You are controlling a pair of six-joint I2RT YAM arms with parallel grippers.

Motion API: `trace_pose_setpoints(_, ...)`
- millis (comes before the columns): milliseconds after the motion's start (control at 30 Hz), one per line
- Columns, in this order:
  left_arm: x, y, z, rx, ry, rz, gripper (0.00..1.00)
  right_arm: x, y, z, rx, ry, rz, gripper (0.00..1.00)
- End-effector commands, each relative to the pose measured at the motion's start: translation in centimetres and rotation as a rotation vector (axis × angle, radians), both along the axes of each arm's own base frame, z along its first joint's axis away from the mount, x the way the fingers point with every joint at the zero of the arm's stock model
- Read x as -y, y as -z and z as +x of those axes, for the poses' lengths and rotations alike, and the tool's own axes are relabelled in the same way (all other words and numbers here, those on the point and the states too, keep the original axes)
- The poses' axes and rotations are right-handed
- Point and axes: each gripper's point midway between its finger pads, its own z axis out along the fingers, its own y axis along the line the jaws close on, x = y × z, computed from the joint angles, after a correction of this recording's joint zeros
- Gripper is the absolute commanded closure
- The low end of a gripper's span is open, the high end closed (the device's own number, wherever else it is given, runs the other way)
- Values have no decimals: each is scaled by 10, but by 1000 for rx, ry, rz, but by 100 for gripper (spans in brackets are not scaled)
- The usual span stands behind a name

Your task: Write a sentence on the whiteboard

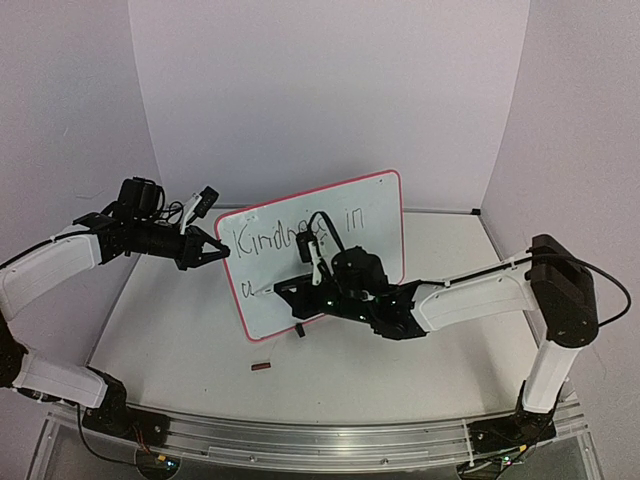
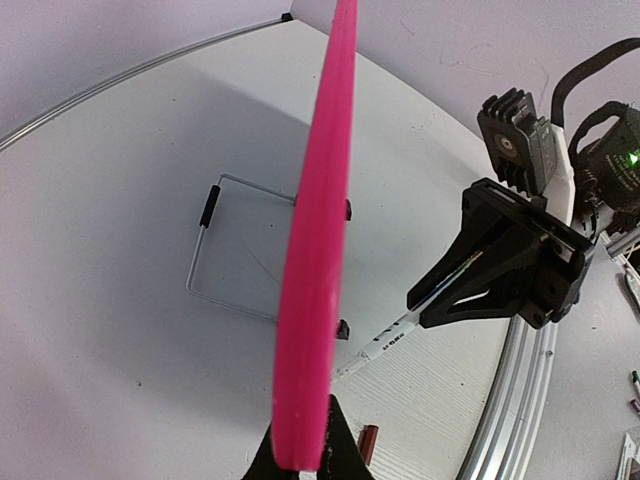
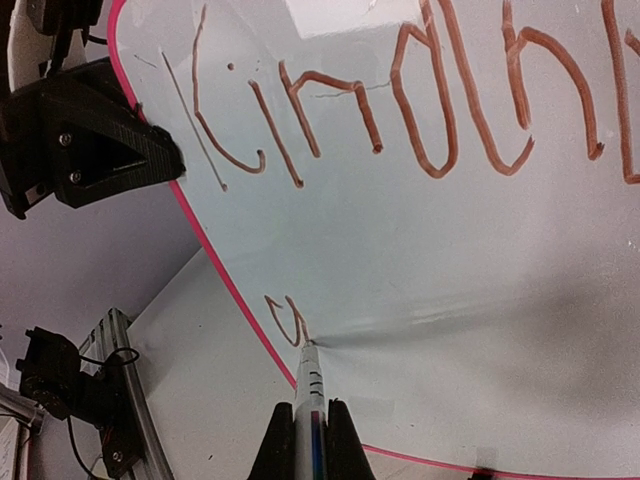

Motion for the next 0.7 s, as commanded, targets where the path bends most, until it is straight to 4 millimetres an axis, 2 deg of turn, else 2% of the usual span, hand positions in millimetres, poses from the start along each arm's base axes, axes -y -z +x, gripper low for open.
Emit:
trace_pose_setpoints(0, -1, 18, -1, -20, -4, 66, 100, 18, -36, 4, 72, 54, 40, 100)
trace_pose_setpoints(133, -1, 18, -1, -22, -4, 66, 100, 24, -58, 1, 93, 54, 77, 100)
trace_pose_setpoints(200, -1, 19, -1, -23, -4, 66, 100, 25, -62, 1, 95, 56, 85, 100)
trace_pose_setpoints(667, 0, 17, -1, -20, -2, 65, 100, 17, -51, 4, 67, 55, 103, 100)
